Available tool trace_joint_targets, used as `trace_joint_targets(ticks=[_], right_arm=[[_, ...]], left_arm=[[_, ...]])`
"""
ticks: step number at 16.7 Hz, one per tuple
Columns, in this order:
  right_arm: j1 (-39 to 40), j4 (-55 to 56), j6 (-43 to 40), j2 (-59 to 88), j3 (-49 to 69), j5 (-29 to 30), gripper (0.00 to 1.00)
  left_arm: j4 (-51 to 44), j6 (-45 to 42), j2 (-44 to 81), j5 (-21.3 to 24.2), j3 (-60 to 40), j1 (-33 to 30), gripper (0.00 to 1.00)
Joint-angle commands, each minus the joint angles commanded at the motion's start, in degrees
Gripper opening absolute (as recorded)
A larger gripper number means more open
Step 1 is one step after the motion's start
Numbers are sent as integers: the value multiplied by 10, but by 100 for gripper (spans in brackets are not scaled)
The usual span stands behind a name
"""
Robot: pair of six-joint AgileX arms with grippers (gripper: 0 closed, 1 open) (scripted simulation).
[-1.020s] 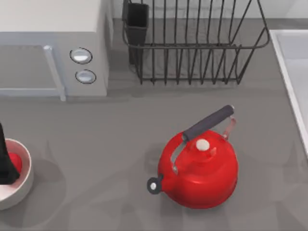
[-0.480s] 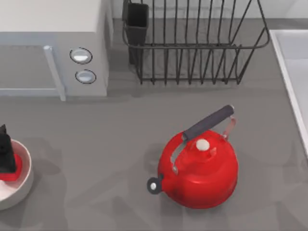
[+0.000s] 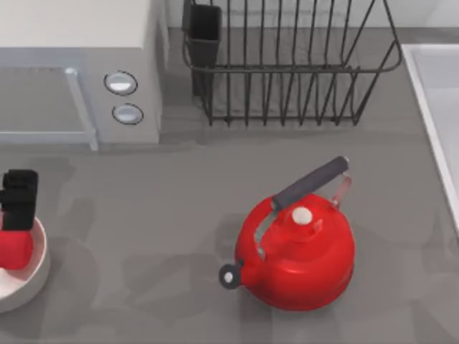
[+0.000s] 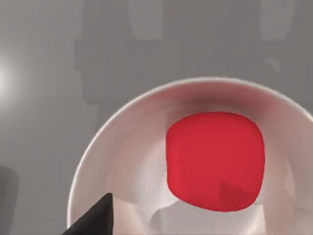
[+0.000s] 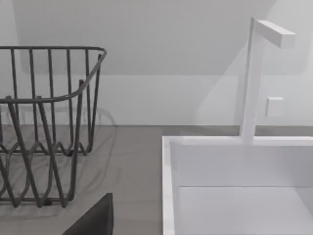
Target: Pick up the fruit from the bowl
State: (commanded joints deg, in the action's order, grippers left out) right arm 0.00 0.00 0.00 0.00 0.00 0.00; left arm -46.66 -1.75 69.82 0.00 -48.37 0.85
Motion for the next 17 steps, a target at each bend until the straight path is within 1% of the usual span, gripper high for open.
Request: trace_joint_targets(ticks=[4, 7, 14, 17], right_arm=[[0, 0, 0, 0, 0, 0, 100], [0, 0, 0, 0, 0, 0, 100], [0, 0, 0, 0, 0, 0, 100], [0, 0, 0, 0, 0, 0, 100]], left_arm=[[-99, -4, 158, 0, -103, 2, 100], [-139, -5, 216, 0, -144, 3, 100], [-142, -5, 223, 0, -148, 1, 100], [-103, -6, 244, 0, -124, 1, 100]])
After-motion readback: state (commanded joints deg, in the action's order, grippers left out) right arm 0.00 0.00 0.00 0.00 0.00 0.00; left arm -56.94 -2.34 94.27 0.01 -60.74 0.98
